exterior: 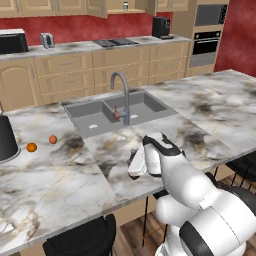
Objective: Move the ketchup and mayonnaise from the cabinet to the dining counter.
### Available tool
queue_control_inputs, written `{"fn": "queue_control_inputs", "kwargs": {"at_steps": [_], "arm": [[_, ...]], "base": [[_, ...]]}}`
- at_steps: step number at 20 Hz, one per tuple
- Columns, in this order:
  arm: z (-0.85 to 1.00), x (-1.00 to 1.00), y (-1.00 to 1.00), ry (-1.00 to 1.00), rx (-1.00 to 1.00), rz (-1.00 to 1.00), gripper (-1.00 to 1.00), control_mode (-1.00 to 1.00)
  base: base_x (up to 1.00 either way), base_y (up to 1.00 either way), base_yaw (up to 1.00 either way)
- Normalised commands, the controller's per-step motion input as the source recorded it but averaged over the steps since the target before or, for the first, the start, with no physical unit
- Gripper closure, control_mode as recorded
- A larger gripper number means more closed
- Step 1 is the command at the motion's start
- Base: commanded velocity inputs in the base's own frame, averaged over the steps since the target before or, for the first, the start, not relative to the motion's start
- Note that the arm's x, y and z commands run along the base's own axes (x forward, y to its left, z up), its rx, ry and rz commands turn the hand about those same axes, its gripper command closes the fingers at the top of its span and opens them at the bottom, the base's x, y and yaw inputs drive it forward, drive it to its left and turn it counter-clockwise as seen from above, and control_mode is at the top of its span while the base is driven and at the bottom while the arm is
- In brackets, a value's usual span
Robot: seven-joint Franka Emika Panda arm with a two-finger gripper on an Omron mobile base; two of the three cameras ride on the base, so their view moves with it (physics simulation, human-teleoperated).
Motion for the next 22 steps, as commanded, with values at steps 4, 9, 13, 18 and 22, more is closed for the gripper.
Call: {"fn": "queue_control_inputs", "kwargs": {"at_steps": [4,9,13,18,22], "arm": [[-0.10,-0.01,-0.22,-0.03,0.00,0.00,-1.00,-1.00],[-0.06,-0.05,-0.22,-0.04,0.00,0.00,-1.00,-1.00],[-0.06,-0.13,-0.15,-0.06,0.00,0.00,-1.00,-1.00],[-0.04,-0.20,-0.11,-0.04,0.00,0.00,-1.00,-1.00],[-0.03,-0.27,-0.03,-0.01,0.00,0.00,-1.00,-1.00]], "base": [[0.00,0.00,0.00],[0.00,0.00,0.00],[0.00,0.00,0.00],[0.00,0.00,0.00],[0.00,0.00,0.00]]}}
